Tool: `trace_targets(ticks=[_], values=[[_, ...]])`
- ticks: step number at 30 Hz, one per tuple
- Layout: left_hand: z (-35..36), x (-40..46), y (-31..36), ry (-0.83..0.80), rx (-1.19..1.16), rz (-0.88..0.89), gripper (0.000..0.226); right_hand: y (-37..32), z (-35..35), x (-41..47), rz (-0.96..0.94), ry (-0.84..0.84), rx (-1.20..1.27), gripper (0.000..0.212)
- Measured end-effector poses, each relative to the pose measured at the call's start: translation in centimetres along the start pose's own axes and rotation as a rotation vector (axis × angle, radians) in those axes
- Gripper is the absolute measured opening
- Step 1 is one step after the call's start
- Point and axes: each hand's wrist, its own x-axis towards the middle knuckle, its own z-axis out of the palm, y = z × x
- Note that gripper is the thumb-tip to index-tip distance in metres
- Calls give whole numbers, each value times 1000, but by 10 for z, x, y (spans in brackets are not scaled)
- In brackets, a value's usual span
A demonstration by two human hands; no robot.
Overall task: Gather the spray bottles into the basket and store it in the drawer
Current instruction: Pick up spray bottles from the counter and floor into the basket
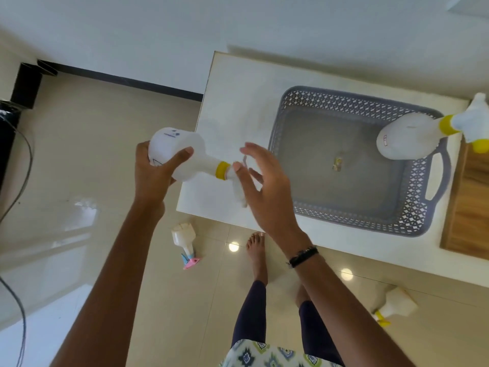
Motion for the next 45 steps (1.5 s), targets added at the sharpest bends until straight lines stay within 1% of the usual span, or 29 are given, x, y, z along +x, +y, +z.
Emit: trace_targets(ticks=[1, 3, 6, 8, 9, 11, 12, 13, 14, 16, 18, 19, 22, 24, 27, 29, 36, 39, 42, 45], values=[[5, -4, 7, -22, -57, -33, 65, -7, -11, 1, 37, 31, 87, 33], [24, -12, 19, -87, -156, -82, 56, -19, -33, 2, 106, 34, 227, 34], [72, -31, 31, -204, -255, -141, 47, -25, -64, -3, 42, 27, 326, 39], [109, -45, 33, -273, -307, -196, 51, -21, -86, -7, -19, 80, 399, 60], [128, -51, 32, -308, -336, -229, 57, -18, -98, -8, -39, 110, 402, 70], [161, -61, 27, -399, -405, -299, 72, -6, -121, -7, -45, 132, 363, 80], [177, -65, 23, -470, -431, -319, 74, 1, -131, -7, -31, 132, 348, 81], [191, -70, 18, -532, -437, -325, 72, 11, -139, -5, -15, 149, 335, 79], [205, -76, 14, -576, -437, -331, 68, 21, -145, -4, -3, 191, 304, 74], [230, -84, 8, -608, -437, -371, 66, 42, -153, 1, 25, 328, 189, 59], [253, -89, 4, -617, -422, -397, 64, 60, -158, 9, 54, 444, 86, 46], [263, -90, 2, -610, -394, -388, 60, 68, -160, 14, 51, 475, 40, 42], [287, -88, -4, -578, -264, -298, 39, 86, -168, 29, -19, 460, -156, 37], [299, -86, -6, -573, -221, -232, 41, 95, -174, 39, -33, 449, -206, 38], [304, -82, -6, -551, -227, -164, 52, 97, -174, 49, -53, 438, -210, 41], [308, -80, -4, -533, -212, -134, 56, 100, -177, 55, -67, 444, -219, 42], [308, -82, 2, -469, -137, -144, 60, 105, -176, 57, -60, 450, -242, 41], [304, -84, 4, -446, -31, -89, 60, 104, -173, 57, -43, 444, -237, 42], [296, -87, 9, -420, 167, 36, 62, 102, -177, 55, -12, 431, -199, 45], [284, -97, 11, -386, 232, 74, 64, 97, -182, 40, 69, 395, -84, 59]])
